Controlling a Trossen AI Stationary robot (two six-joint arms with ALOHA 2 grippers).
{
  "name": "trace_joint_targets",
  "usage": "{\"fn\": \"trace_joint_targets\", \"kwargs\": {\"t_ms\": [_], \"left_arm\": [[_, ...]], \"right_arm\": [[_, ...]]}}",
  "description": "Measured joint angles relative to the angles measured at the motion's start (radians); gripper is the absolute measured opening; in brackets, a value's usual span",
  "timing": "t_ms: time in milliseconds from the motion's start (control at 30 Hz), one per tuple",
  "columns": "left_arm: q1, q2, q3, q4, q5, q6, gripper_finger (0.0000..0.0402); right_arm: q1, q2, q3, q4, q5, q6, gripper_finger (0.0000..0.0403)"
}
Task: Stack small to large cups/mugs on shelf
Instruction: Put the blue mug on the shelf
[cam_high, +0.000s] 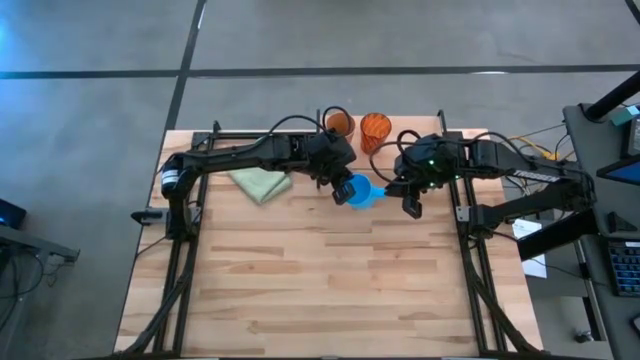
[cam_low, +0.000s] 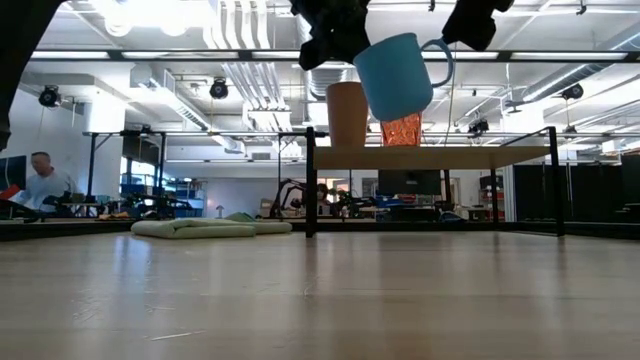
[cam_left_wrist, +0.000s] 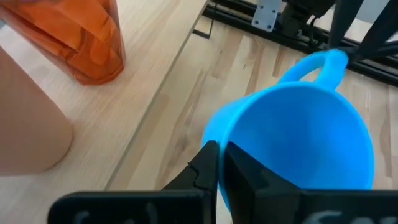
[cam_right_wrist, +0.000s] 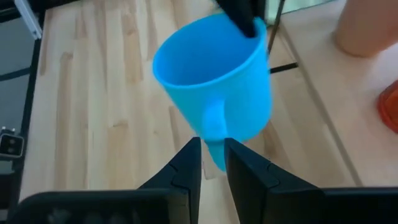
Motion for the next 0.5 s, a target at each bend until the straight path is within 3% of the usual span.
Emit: {"fn": "trace_joint_targets", "kwargs": {"t_ms": [200, 500], "left_arm": [[0.002, 0.0, 0.003, 0.009, -0.001, 0.003, 0.0], [0.002, 0.0, 0.008, 0.025, 0.001, 0.0, 0.0]], "right_arm": [[-0.001, 0.021, 0.0, -0.009, 0.002, -0.028, 0.0068], [0.0, 0.028, -0.001, -0.008, 0.053, -0.03, 0.0107]]}}
